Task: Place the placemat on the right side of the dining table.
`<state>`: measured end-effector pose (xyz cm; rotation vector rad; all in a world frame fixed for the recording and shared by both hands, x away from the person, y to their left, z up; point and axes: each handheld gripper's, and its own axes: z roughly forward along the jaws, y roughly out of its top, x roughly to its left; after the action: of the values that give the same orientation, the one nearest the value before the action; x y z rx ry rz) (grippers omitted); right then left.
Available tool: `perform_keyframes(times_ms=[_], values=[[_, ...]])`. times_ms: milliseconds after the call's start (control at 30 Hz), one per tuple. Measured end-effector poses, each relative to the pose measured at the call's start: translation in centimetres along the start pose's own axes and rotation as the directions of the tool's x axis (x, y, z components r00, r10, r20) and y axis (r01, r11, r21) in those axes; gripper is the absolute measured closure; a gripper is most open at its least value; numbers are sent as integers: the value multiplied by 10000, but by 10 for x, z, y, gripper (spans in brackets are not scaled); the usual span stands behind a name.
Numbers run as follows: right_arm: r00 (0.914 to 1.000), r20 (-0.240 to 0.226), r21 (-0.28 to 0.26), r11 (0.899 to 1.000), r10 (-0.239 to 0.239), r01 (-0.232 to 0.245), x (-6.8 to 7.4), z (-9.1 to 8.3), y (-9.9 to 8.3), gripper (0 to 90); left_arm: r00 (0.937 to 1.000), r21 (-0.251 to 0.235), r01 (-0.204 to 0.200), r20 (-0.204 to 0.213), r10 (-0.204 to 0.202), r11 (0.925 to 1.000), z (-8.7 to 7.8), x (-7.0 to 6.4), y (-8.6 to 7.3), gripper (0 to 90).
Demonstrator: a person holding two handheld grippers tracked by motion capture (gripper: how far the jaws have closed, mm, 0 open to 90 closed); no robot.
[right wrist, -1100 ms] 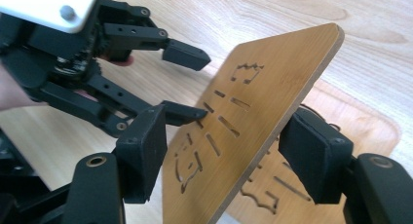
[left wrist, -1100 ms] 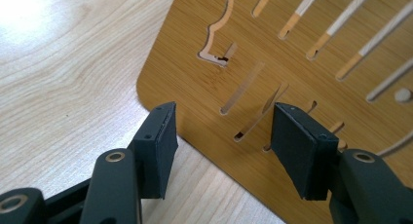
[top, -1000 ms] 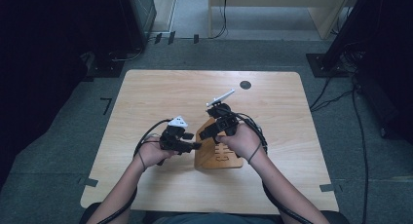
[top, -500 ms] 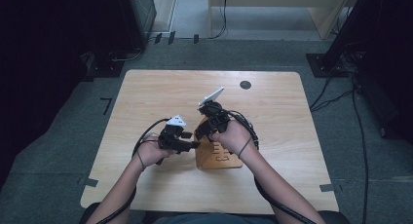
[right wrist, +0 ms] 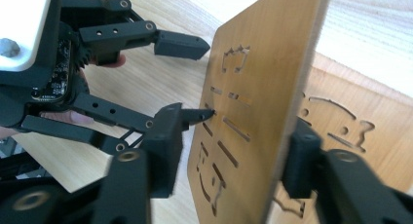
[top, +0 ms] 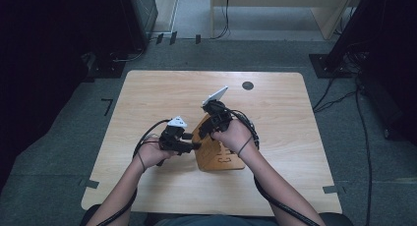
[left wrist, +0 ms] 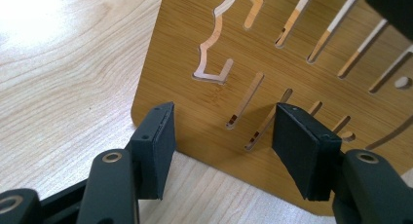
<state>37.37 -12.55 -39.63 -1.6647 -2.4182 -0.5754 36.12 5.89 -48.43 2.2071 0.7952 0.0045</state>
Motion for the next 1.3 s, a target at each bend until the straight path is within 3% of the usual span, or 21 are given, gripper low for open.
perform_keyframes(times_ms=[400, 467, 567, 700, 800, 1033, 1167, 1300], values=[[10000, -94, 327, 9995, -3, 6, 2, 0, 3, 701, 10000, -79, -43, 22, 43, 10000, 0, 0, 1, 395], [9999, -157, 370, 9993, 24, -18, 2, 2, 3, 697, 10000, -98, -12, 10, 12, 10000, 0, 0, 1, 395], [9984, -505, 354, 9990, -243, 261, 2, 6, 3, 622, 10000, -143, 50, -1, -50, 9999, 0, 0, 1, 399], [9989, -310, 533, 9979, -359, 375, 2, 12, 2, 715, 10000, -145, 19, 25, -19, 9999, 0, 0, 1, 395], [9995, -276, 729, 9971, -183, 203, -1, 11, 3, 806, 10000, -122, -61, -3, 61, 9999, 0, 0, 1, 392], [9989, -469, 941, 9956, 67, -23, -6, 10, 2, 843, 9998, -37, -197, 91, 197, 9998, -2, 0, 1, 387], [9980, -631, 893, 9960, -36, 92, -4, 6, 3, 875, 9995, -364, 14, 302, -3, 9993, -10, 3, 2, 384], [9987, -429, 964, 9948, -275, 315, 2, 3, 4, 877, 9995, -626, 298, 64, -295, 9976, -14, 8, 2, 391]])
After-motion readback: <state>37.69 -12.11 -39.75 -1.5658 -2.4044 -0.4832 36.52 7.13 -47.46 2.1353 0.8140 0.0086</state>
